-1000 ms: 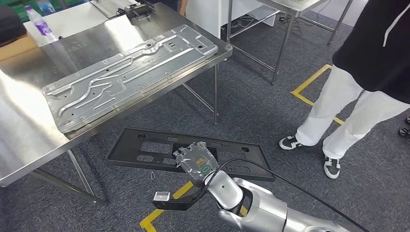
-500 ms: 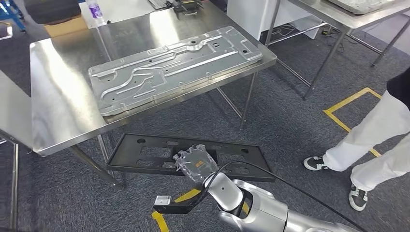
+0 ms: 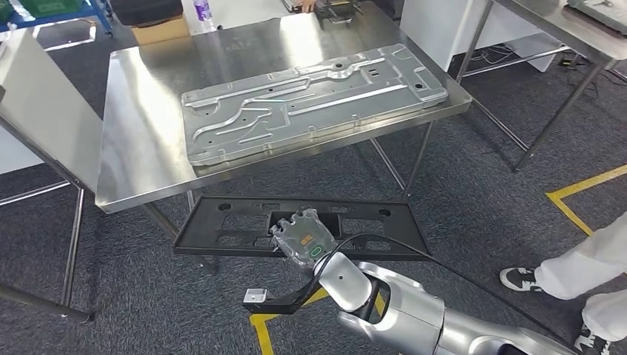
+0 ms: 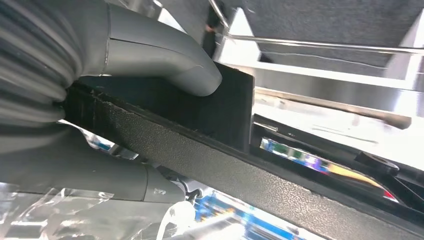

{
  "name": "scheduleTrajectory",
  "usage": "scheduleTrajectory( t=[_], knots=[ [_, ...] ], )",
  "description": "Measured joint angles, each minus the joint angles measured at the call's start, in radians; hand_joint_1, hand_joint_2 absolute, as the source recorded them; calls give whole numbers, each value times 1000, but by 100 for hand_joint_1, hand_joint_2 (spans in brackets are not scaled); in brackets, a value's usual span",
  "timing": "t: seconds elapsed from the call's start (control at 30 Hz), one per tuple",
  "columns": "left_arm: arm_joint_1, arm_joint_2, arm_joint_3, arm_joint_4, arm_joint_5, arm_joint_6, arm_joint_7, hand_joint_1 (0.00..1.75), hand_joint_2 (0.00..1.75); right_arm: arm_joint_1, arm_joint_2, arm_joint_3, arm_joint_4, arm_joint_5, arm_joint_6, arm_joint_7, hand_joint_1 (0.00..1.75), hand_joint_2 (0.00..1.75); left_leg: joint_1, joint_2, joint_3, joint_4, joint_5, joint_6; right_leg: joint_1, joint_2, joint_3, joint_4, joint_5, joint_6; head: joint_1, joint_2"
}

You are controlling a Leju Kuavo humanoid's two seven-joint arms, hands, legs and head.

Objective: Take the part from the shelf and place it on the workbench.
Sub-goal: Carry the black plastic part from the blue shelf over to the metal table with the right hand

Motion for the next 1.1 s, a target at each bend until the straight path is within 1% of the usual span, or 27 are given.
scheduleTrajectory(
  t=[0.03,0.07,0.13,0.17,0.23,0.27,0.3,0.33,0.37,0.4,0.43,0.47,0.5,0.53,0.57,0.6,0.63,0.67,0.73,0.77,0.83,0.9,0.93,0.97,1.0,1.03,1.1],
  knots=[
    [1,0,0,0,0,1,0,0,175,-5,-2,0,-6,3,7,1,175,175,2,9,29,-58,31,-1,0,-12,4,0,-4,3,0,0],
    [1,0,1,0,0,2,0,0,175,-11,-4,0,-11,5,12,2,175,175,2,33,68,-137,64,0,0,-23,10,0,-8,7,0,0],
    [-2,1,2,0,0,3,-1,0,175,-22,-9,0,-20,8,18,4,175,175,-7,69,127,-255,105,10,6,-44,19,0,-17,18,0,0],
    [-2,0,3,0,0,2,-1,0,175,-26,-11,0,-22,9,19,5,175,175,-12,75,136,-275,108,16,8,-54,22,0,-21,24,1,0],
    [0,-1,3,0,0,0,-1,0,175,-31,-13,0,-27,9,19,6,175,175,-15,52,136,-278,107,27,9,-72,28,-2,-28,34,2,0],
    [1,-3,3,0,0,-1,-1,0,175,-32,-14,0,-30,10,19,6,175,175,-13,40,139,-280,107,32,7,-68,30,2,-35,40,3,0],
    [2,-5,4,0,0,-1,-1,0,175,-35,-15,0,-34,10,19,6,175,175,-10,29,142,-283,108,38,5,-50,25,21,-49,44,3,0],
    [0,-7,4,0,0,-2,-1,0,175,-37,-17,0,-36,11,19,6,175,175,-6,18,146,-285,109,44,3,-22,7,63,-74,47,4,0],
    [-2,-8,4,0,0,-1,-1,0,175,-37,-19,0,-37,12,20,6,175,175,-4,7,148,-286,108,50,0,10,-23,128,-104,49,6,0],
    [-5,-8,4,0,0,-1,-1,0,175,-37,-22,0,-39,12,22,5,175,175,-4,-5,149,-285,107,54,0,31,-63,204,-135,51,6,0],
    [-6,-8,5,0,0,0,-1,0,175,-36,-25,1,-39,12,25,5,175,175,-4,-19,151,-285,107,56,0,41,-102,271,-155,52,7,0],
    [-6,-9,5,0,0,0,-1,0,175,-34,-29,2,-39,12,28,5,175,175,-4,-35,152,-285,106,56,-1,45,-129,308,-155,52,7,0],
    [-5,-10,5,0,0,0,-1,0,175,-33,-32,4,-39,12,30,5,175,175,-4,-51,154,-285,105,56,-1,47,-138,303,-135,52,7,0],
    [-4,-12,5,0,0,0,-1,0,175,-33,-34,4,-39,12,32,4,175,175,-3,-67,157,-284,104,55,-3,52,-126,257,-97,52,7,0],
    [-3,-14,5,0,0,0,-1,0,175,-34,-35,5,-39,12,34,4,175,175,-1,-81,159,-284,102,52,-6,65,-100,184,-50,51,7,0],
    [-4,-15,5,0,0,0,-1,0,175,-35,-37,5,-39,10,35,4,175,175,-2,-94,161,-281,99,48,-8,84,-70,109,-15,51,7,0],
    [-4,-16,5,0,-1,0,-1,0,175,-35,-38,5,-39,5,37,2,175,175,-2,-105,160,-279,96,43,-10,100,-47,53,8,49,8,0],
    [-4,-17,6,0,-1,0,-1,0,175,-36,-39,5,-40,-1,40,0,175,175,-2,-113,159,-278,94,38,-11,110,-34,21,18,46,8,0],
    [-2,-17,6,0,-1,0,-1,0,175,-37,-39,6,-41,-13,46,-2,175,175,1,-126,155,-280,92,28,-7,104,-30,11,18,34,8,0],
    [-1,-17,7,0,0,0,-1,0,175,-39,-39,6,-42,-15,47,-1,175,175,3,-121,153,-278,90,23,-7,98,-30,9,18,27,7,0],
    [-1,-17,8,0,-1,0,1,0,175,-44,-39,6,-45,-15,48,5,175,175,2,-75,131,-230,60,13,-9,88,-28,7,20,14,4,0],
    [-5,-19,8,0,0,1,5,0,175,-44,-41,7,-46,-16,53,14,175,175,1,-20,72,-106,1,4,-8,79,-26,6,18,7,1,0],
    [-8,-19,8,0,1,2,9,0,175,-43,-43,9,-46,-17,60,20,175,175,2,-9,39,-40,-23,1,-7,73,-26,7,17,4,1,0],
    [-11,-20,9,0,3,3,13,0,175,-42,-45,11,-46,-17,71,27,175,175,3,-4,17,2,-32,-1,-7,66,-25,7,16,3,1,0],
    [-13,-20,10,0,6,4,18,0,175,-41,-47,13,-46,-18,84,37,175,175,4,-1,13,8,-24,-3,-7,61,-24,7,14,3,1,0],
    [-14,-20,12,0,11,4,22,0,175,-41,-49,15,-46,-19,101,50,175,175,5,1,29,-25,1,-2,-7,58,-22,7,12,4,1,0],
    [-8,-21,15,0,17,6,26,0,175,-45,-56,16,-52,-22,138,80,175,175,3,11,97,-164,65,7,-6,53,-16,7,8,9,0,0]
  ],
)
